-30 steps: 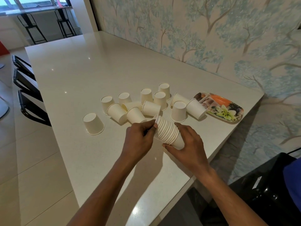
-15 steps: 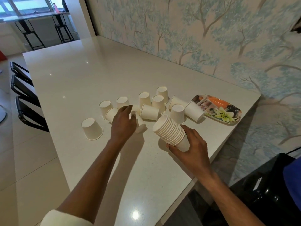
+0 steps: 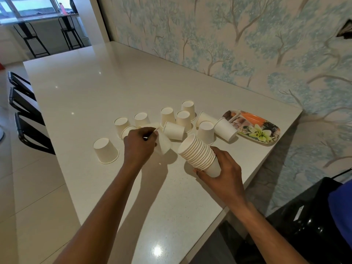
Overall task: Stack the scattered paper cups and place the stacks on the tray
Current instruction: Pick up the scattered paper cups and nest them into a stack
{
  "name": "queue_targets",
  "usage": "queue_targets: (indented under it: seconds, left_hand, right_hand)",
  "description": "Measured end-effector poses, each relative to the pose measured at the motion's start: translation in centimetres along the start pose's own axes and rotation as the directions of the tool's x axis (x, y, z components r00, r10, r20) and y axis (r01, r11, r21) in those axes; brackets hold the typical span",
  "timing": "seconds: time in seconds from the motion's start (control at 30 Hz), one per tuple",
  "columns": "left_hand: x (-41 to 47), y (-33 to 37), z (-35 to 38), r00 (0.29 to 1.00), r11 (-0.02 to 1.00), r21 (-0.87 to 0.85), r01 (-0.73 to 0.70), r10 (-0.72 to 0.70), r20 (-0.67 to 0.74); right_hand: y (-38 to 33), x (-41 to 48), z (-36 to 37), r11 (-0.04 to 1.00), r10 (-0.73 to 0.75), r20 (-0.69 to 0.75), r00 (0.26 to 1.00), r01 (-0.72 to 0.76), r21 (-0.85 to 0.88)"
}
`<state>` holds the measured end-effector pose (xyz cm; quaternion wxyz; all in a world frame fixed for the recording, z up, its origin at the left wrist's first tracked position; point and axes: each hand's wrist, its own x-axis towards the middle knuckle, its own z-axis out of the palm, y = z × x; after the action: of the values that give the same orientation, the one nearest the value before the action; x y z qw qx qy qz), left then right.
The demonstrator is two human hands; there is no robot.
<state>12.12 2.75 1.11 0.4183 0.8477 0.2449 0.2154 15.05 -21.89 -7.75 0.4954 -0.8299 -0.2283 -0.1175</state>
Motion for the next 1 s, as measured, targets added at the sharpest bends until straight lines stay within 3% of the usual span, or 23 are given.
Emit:
queue_targets:
  seconds: [0.17, 0.3, 0.5, 0.73, 1.0]
  left_hand:
    - [-2.7, 2.7, -1.5, 0.989, 0.978, -0.155, -0.142, 0.136, -0.054]
    - [-3.9, 3.3, -0.8, 0.978, 0.969, -0.132, -0.208, 0.208, -0.015]
    - [-5.6, 2.3, 1.3, 0.968, 0.965, -0.148, -0.215, 0.231, 0.103]
    - [-6.6, 1.5, 2.4, 0.949, 0.946, -0.161, -0.281, 0.299, 0.104]
    - [-6.2, 1.5, 1.9, 0.953, 0.941, -0.264, -0.214, 0.260, 0.156]
  right_hand:
    - [-0.1, -0.1, 0.4, 1.000, 0.014, 0.008, 1.000, -0.014, -0.020]
    - [-0.8, -0.2, 1.0, 1.000, 0.007, 0.013, 1.000, -0.007, -0.006]
    - [-1.6, -0.1, 1.0, 1.000, 0.000, 0.018, 1.000, 0.001, -0.025]
    - [-1.9, -0.5, 0.6, 0.999, 0.003, -0.005, 1.000, -0.003, -0.049]
    - [-3.1, -1.1, 0.3, 0.997, -0.017, -0.062, 0.998, 0.012, -0.074]
